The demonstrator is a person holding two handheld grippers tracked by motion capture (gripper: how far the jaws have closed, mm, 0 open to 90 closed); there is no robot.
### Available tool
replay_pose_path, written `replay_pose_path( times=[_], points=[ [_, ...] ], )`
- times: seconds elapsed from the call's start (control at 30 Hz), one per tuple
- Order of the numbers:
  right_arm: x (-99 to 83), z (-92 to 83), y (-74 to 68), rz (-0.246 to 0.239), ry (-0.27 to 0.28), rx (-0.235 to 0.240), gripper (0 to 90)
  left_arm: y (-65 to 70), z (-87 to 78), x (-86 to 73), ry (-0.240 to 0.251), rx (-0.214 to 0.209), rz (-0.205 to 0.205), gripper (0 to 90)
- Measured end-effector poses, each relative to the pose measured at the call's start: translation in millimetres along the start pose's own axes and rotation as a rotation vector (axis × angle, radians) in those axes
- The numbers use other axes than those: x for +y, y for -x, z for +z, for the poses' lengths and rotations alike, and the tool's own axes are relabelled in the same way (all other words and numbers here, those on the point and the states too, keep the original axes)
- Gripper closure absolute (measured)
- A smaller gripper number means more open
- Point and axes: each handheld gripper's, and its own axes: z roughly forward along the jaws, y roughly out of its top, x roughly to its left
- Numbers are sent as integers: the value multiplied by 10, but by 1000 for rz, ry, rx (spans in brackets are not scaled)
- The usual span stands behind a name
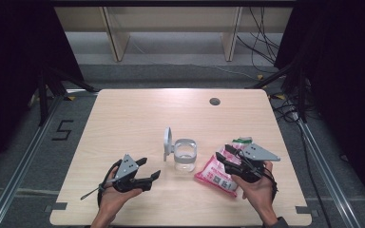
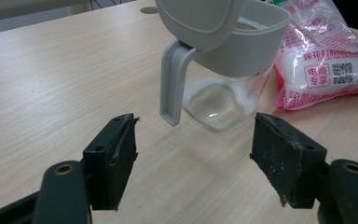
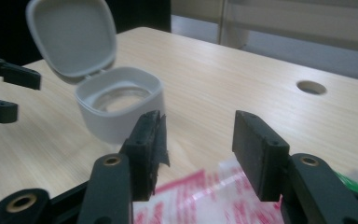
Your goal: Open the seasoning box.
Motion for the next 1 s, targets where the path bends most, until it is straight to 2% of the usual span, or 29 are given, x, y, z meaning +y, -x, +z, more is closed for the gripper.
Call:
replay_pose_path(
  times=[0.03, 0.1, 0.13, 0.17, 0.2, 0.27, 0.33, 0.37, 0.4, 0.43, 0.47, 0.57, 0.6, 0.67, 0.7, 0.77, 0.83, 0.87, 0.9, 0.93, 0.97, 1.0],
  points=[
    [-24, -11, 32, -8, 3, -6, 516, 4, -1, 2, -5, 3, 10, 301],
    [-68, -52, 82, 5, 3, -23, 499, 12, 4, -4, -6, 1, 12, 301],
    [-82, -81, 105, 10, -7, -35, 493, 17, 10, -10, -3, -1, 3, 301],
    [-104, -106, 106, 45, -5, -47, 485, 19, 13, -12, -1, -3, -1, 301],
    [-117, -109, 140, 33, 8, -42, 472, 20, 14, -10, -2, -3, 1, 301],
    [-149, -157, 169, 31, -7, -78, 439, 27, 19, -13, -5, -3, 6, 300],
    [-190, -179, 176, 57, -2, -96, 432, 44, 38, -25, 4, -7, -1, 299],
    [-203, -209, 167, 94, -11, -111, 424, 45, 38, -28, -4, -10, 5, 299],
    [-212, -220, 216, 52, -3, -119, 413, 52, 34, -24, -13, -6, 9, 299],
    [-229, -241, 203, 97, -14, -131, 410, 54, 36, -22, -13, -5, 15, 298],
    [-240, -258, 240, 83, -16, -131, 403, 54, 38, -21, -12, -6, 22, 298],
    [-299, -281, 273, 124, -20, -168, 390, 68, 39, -23, -15, -7, 16, 296],
    [-312, -297, 302, 123, -35, -175, 387, 68, 40, -19, -15, -7, 16, 296],
    [-345, -294, 328, 149, -35, -187, 385, 68, 41, -16, -14, -9, 17, 295],
    [-360, -287, 355, 142, -22, -194, 385, 68, 43, -19, -16, -10, 17, 295],
    [-377, -294, 374, 177, -32, -189, 387, 65, 54, -23, -15, -19, 12, 295],
    [-406, -273, 434, 159, -32, -185, 385, 64, 62, -24, -10, -20, 5, 294],
    [-414, -277, 405, 207, -63, -195, 385, 69, 66, -25, -9, -23, 4, 294],
    [-429, -264, 438, 180, -56, -186, 384, 72, 62, -26, -17, -20, 7, 294],
    [-438, -255, 456, 163, -63, -206, 382, 73, 62, -24, -19, -20, 17, 293],
    [-436, -260, 468, 171, -58, -189, 381, 79, 64, -25, -19, -22, 14, 293],
    [-436, -256, 459, 190, -69, -200, 379, 81, 71, -28, -17, -28, 9, 293]
  ],
)
